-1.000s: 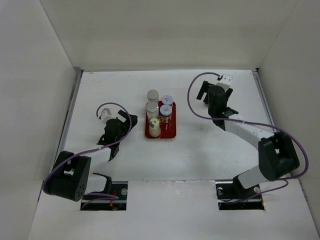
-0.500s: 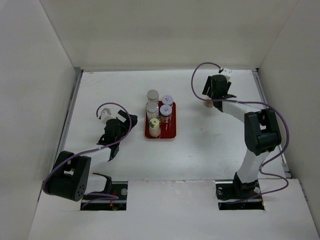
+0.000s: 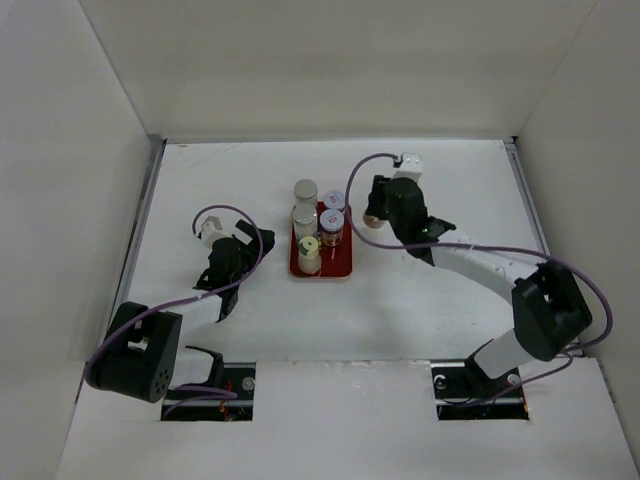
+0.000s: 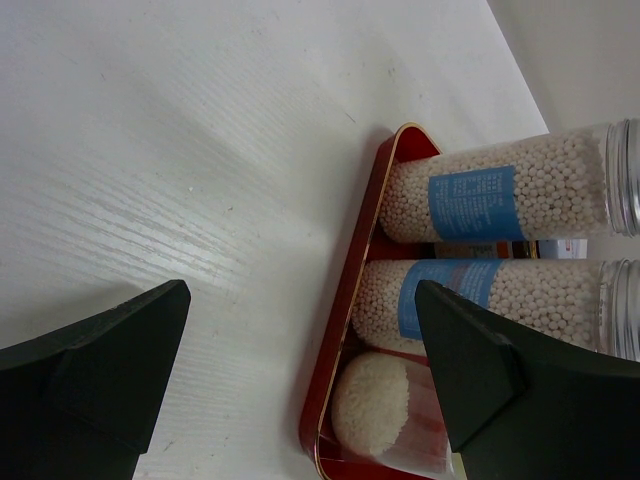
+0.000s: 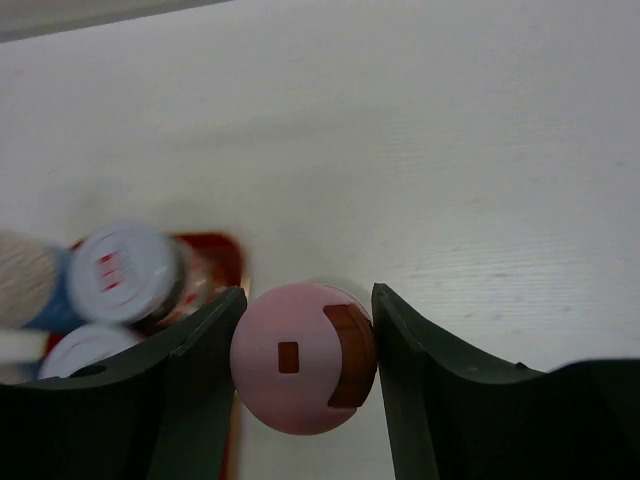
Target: Organize the condiment bottles
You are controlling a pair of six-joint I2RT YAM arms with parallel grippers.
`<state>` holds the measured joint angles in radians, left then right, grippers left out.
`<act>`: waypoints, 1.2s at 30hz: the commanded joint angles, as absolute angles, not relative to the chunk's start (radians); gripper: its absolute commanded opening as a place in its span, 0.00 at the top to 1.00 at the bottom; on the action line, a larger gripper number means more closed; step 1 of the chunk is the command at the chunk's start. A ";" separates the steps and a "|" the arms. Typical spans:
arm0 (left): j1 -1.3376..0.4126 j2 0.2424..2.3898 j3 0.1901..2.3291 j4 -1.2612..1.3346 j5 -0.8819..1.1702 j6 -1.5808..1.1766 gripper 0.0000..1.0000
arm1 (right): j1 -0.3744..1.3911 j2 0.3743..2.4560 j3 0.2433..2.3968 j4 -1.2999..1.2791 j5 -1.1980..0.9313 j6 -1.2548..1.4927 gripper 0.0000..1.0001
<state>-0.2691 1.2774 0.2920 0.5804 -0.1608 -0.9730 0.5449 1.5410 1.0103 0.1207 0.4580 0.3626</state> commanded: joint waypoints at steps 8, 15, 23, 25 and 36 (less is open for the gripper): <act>-0.271 1.272 0.288 0.626 -0.164 -0.976 0.00 | 0.840 1.546 0.992 0.179 0.465 0.408 0.58; -0.265 1.266 0.288 0.618 -0.161 -0.973 0.00 | 0.886 1.644 1.015 0.186 0.449 0.428 0.56; -0.269 1.244 0.288 0.597 -0.198 -0.962 0.00 | 0.889 1.525 0.933 0.212 0.482 0.400 0.10; -0.274 1.243 0.294 0.581 -0.218 -0.957 0.00 | 0.889 1.433 0.875 0.251 0.515 0.391 0.00; -0.266 1.247 0.371 0.442 -0.241 -0.943 0.00 | 0.610 1.149 0.471 0.483 0.599 0.587 0.00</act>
<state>-0.2695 1.2678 0.3130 0.4679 -0.2218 -0.9585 0.6708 1.1320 0.5396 0.3840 0.5980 0.4786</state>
